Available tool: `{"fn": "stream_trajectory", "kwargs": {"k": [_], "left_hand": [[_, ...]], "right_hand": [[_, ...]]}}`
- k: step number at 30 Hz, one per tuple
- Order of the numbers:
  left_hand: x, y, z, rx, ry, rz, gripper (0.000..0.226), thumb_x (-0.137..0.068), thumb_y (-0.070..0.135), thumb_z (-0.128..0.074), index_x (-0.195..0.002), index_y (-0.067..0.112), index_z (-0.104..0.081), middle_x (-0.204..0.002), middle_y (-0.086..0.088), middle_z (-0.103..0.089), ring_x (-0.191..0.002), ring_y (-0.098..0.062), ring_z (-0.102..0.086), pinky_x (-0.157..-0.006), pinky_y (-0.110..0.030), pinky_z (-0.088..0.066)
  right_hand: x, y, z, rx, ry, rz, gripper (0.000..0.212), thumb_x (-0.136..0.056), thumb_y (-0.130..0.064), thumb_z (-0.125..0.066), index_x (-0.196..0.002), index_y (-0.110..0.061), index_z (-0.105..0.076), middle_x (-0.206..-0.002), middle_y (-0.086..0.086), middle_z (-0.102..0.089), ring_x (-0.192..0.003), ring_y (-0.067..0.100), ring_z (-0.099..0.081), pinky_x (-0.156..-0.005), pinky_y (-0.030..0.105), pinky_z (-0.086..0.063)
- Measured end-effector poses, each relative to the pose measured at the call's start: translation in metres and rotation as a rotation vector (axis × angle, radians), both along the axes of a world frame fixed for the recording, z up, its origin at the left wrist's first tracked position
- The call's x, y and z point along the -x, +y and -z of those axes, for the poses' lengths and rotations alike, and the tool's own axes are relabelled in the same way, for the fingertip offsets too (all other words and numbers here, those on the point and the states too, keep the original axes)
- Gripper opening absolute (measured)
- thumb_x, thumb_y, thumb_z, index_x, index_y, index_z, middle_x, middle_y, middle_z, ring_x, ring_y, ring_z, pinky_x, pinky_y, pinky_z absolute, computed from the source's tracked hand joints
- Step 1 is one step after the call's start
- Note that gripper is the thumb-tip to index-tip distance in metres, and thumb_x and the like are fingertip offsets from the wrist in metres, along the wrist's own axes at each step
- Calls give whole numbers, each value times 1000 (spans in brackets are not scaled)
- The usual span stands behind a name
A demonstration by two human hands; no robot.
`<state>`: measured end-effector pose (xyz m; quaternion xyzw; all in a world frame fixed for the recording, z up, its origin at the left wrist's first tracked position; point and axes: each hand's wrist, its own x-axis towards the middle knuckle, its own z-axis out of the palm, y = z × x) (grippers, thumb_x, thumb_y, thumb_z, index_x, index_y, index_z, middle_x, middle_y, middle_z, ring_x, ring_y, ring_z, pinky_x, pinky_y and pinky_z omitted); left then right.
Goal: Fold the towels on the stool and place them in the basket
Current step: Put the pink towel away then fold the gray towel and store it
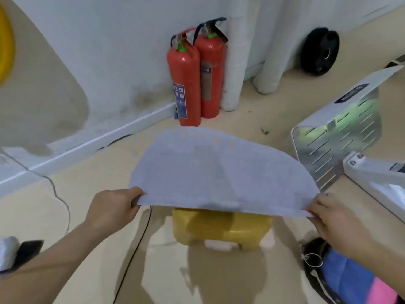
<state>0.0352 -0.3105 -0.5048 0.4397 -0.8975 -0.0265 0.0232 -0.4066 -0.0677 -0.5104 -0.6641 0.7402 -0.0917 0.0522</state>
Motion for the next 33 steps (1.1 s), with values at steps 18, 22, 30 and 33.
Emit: {"fn": "stream_trajectory", "kwargs": {"k": [18, 22, 30, 33], "left_hand": [[67, 20, 62, -948, -1007, -22, 17, -79, 3, -56, -82, 20, -56, -63, 3, -57, -92, -27, -72, -51, -20, -42], [123, 46, 21, -466, -693, 132, 20, -77, 15, -49, -65, 27, -60, -65, 3, -63, -67, -18, -65, -57, -24, -45], [207, 103, 62, 21, -166, 494, 30, -100, 31, -32, -124, 17, -45, -110, -8, -48, -98, -29, -48, -68, -39, -42], [216, 96, 66, 1, -119, 453, 27, -97, 29, -37, -119, 16, -43, -105, -9, -47, -90, -27, -47, -65, -39, -39]], "right_hand": [[0, -3, 136, -1139, -263, 172, 32, -70, -7, -59, -95, -26, -61, -74, -6, -58, -59, 14, -53, -54, 23, -46], [-4, 17, 164, -898, -955, 727, 32, -98, -37, -43, -123, -16, -43, -79, 16, -68, -57, 27, -62, -57, 33, -51], [-63, 22, 191, -590, -1599, 974, 57, -91, -61, -41, -96, -6, -56, -97, 25, -70, -82, 34, -69, -70, 38, -57], [-69, 19, 195, -404, -1748, 1026, 26, -93, -24, -52, -84, -1, -58, -74, 18, -62, -58, 28, -59, -62, 37, -58]]}}
